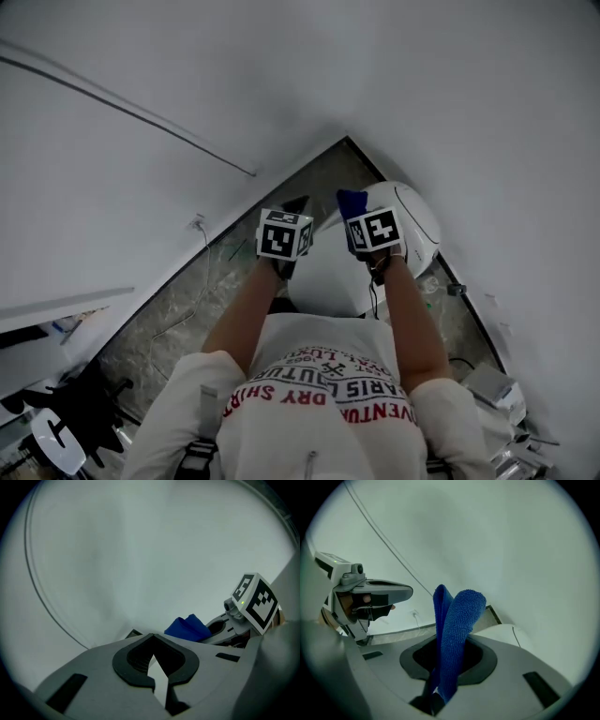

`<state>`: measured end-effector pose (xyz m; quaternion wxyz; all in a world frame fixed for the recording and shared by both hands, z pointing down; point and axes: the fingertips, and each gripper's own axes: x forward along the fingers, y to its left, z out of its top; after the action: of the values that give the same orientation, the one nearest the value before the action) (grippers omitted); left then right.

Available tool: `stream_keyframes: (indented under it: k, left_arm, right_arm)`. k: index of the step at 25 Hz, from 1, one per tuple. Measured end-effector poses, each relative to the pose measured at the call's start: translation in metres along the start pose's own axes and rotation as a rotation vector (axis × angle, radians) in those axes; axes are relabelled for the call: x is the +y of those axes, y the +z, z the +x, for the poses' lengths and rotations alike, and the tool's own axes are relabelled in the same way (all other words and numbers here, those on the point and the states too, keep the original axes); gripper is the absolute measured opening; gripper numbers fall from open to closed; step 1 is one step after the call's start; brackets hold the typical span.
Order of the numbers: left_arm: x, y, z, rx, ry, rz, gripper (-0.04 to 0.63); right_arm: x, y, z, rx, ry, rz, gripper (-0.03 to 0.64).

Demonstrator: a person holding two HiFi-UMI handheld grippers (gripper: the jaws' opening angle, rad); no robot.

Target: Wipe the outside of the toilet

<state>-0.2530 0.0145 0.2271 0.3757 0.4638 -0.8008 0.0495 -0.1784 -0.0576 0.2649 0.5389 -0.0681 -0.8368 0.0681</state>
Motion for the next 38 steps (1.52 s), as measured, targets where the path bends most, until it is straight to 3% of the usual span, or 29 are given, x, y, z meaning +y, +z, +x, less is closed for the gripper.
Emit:
stream_keyframes:
  k: [9,14,20,27,38]
  left_arm:
    - [-0.074,-0.016,-0.028,0.082,-0.330,0.216,0.006]
    - [-0.118,-0.040,-0.072,0.027,-0.452,0.255,0.006]
    - [-0.175,-0.073,-0.136,-0.040,-0.509,0.305,0.006]
    - [-0.233,-0.133,-0.245,-0.166,-0.567,0.364,0.006]
    - [-0.246,-0.174,-0.351,-0.239,-0.621,0.400,0.006]
  right_arm:
    - [0.004,-0.078,-0.067,-0.160,-0.215,0.398,0.077]
    - [0.049,-0.143,-0.108,-0.272,-0.266,0.568,0.077]
    - [0.097,-0.215,-0.160,-0.380,-0.370,0.578,0.077]
    - [0.171,-0.292,-0.224,-0.533,-0.458,0.580,0.077]
    - [0.257,-0.334,-0.292,-0.711,-0.610,0.527,0.077]
